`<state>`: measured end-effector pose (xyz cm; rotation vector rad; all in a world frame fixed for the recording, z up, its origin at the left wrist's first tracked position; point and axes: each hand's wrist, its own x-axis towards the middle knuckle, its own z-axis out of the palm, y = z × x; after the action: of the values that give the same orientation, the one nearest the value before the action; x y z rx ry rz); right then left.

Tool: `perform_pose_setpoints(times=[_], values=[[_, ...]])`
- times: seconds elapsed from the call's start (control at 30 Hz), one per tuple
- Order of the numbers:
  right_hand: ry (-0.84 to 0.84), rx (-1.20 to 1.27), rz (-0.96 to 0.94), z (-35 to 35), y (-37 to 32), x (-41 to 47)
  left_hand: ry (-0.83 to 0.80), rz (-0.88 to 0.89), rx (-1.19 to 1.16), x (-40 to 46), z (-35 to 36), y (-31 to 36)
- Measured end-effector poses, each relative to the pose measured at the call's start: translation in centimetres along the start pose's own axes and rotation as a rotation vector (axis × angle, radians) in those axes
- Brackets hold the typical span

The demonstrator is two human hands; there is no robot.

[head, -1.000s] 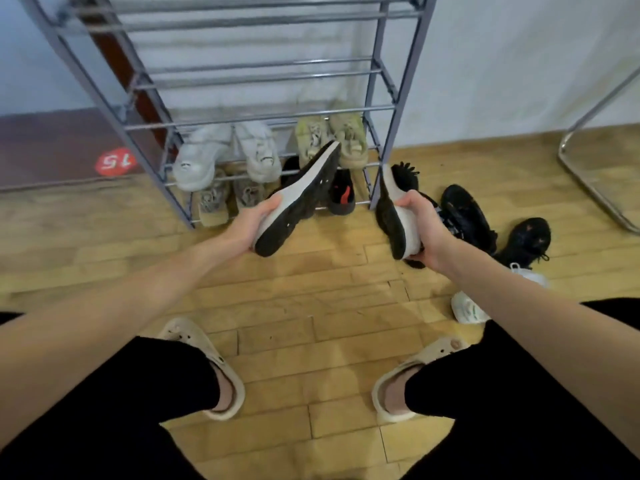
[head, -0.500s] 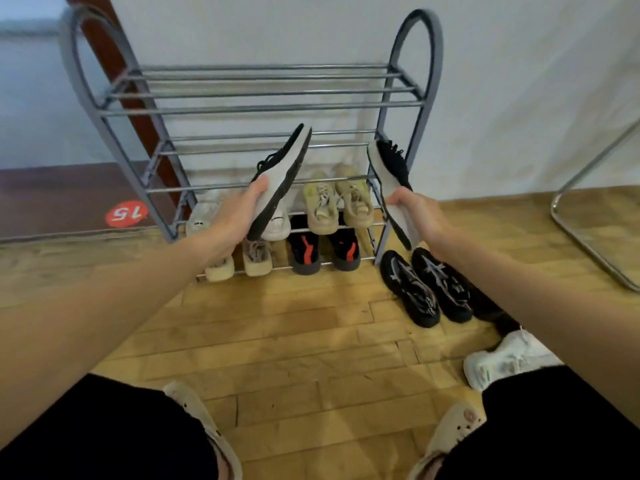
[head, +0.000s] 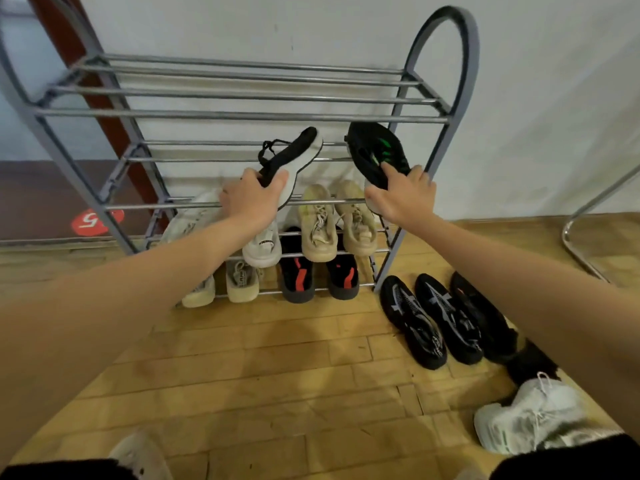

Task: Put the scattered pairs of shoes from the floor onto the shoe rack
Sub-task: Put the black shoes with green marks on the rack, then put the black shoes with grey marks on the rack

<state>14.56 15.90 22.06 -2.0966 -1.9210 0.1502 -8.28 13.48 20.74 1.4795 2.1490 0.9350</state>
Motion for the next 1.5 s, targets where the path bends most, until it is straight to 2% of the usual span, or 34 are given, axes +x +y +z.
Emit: perform_pose_setpoints(times=[0.13,0.3,0.4,0.5,0.63,0.7,0.77,0.87,1.0,1.13,1.2,1.37,1.5], values=[[0.006,-0.114,-0.034,0.6,-0.1,2.8,0.025,-0.022,0.029,1.1,1.4,1.0],[-0.046,-0.113,-0.018,1.6,0.4,4.5,0.053,-0.037,0.049,1.8,3.0,2.6],[-0.079,-0.141,-0.032,2.5,1.4,4.4,0.043,0.009,0.152,2.2,3.9,2.7],[-0.042,-0.15,-0.067,3.1,1.9,3.8,0.033,0.077,0.311,1.8,4.9,2.2],[-0.013,-0.128,-0.134,3.2,2.2,2.3,0.017,0.089,0.335,1.0,5.0,2.3],[-0.008,-0.138,-0.195,3.4,2.8,0.9,0.063,0.178,0.4,-0.1,5.1,2.4],[-0.013,-0.166,-0.267,3.6,3.7,-0.7,0.123,0.362,0.47,-1.9,5.6,2.2],[-0.044,-0.191,-0.363,3.2,5.4,-2.6,0.147,0.646,0.449,-4.9,7.1,2.1],[-0.096,-0.234,-0.444,1.3,8.6,-4.2,0.033,0.797,0.294,-8.4,9.4,3.0],[-0.205,-0.259,-0.372,-1.1,12.5,-5.7,-0.049,0.796,0.185,-11.1,11.9,5.4],[-0.236,-0.245,-0.315,-2.2,14.5,-6.2,-0.138,0.769,0.166,-12.0,13.2,7.2],[-0.261,-0.159,-0.137,-2.7,20.3,-7.3,-0.522,0.585,0.222,-13.4,17.8,11.2],[-0.338,-0.108,-0.014,-0.1,25.2,-8.6,-0.663,0.464,0.281,-15.1,21.8,11.4]])
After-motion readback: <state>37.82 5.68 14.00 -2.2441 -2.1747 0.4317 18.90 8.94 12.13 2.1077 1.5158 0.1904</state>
